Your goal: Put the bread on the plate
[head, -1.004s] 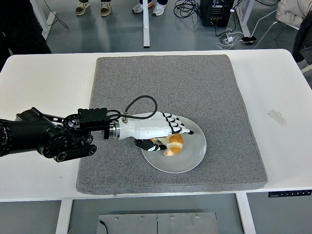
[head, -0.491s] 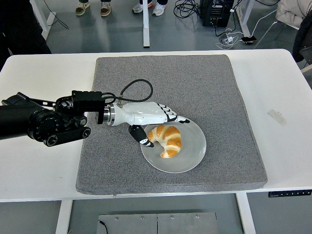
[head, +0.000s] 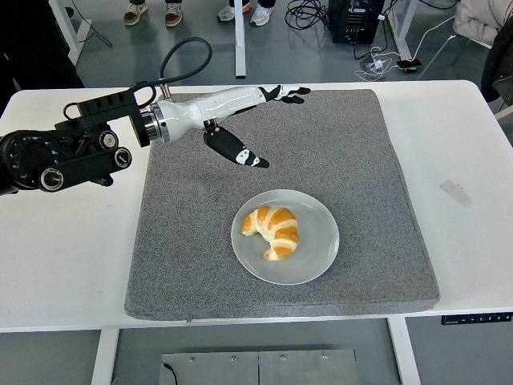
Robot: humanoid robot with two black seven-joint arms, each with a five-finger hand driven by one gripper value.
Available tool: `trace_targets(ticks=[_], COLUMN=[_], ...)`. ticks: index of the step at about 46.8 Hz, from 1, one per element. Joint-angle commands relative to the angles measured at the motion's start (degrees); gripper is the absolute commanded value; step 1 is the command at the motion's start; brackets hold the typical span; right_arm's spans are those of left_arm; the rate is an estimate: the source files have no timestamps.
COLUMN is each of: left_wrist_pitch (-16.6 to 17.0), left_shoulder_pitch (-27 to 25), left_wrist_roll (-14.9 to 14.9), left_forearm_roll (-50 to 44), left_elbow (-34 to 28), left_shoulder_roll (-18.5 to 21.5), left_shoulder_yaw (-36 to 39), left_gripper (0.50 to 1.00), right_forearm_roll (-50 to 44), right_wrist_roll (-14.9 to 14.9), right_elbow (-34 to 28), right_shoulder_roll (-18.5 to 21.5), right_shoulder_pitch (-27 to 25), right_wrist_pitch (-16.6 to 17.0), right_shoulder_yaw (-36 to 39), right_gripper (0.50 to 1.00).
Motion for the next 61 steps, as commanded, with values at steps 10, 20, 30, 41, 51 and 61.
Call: trace_targets(ticks=[10, 20, 30, 41, 51, 61], left_wrist_pitch=[5.3, 10.4, 10.4, 8.9, 3.7, -8.6], left_shoulder_pitch=[3.5, 12.8, 22.2, 22.2, 22.2, 21.7], left_wrist_roll=[0.0, 0.0, 0.0, 0.0, 0.0, 0.0], left_forearm_roll=[-19.6, -22.3, -22.4, -31.5, -35.9, -42.7], left_elbow=[0.9, 2.1, 7.2, 15.3, 20.6, 35.4], left_shoulder_roll=[0.4, 0.0, -5.3, -8.6, -10.1, -15.6], left_shoulder_yaw=[-5.2, -17.6, -35.0, -36.1, -37.8, -43.1], left_gripper=[0.936, 0.936, 0.946, 0.955, 0.958, 0.966], right_forearm_roll=[0.0, 0.0, 0.0, 0.0, 0.0, 0.0], right_wrist_roll=[0.0, 0.0, 0.0, 0.0, 0.0, 0.0], right_elbow=[0.0, 0.0, 0.0, 0.0, 0.0, 0.0], right_shoulder_roll=[0.0, 0.0, 0.0, 0.0, 0.0, 0.0], right_shoulder_pitch=[0.0, 0.0, 0.0, 0.0, 0.1, 0.0], right_wrist_pitch=[0.0, 0.0, 0.0, 0.0, 0.0, 0.0], right_shoulder_yaw=[0.0, 0.0, 0.0, 0.0, 0.0, 0.0], right_gripper=[1.0, 1.0, 1.0, 1.0, 1.0, 1.0])
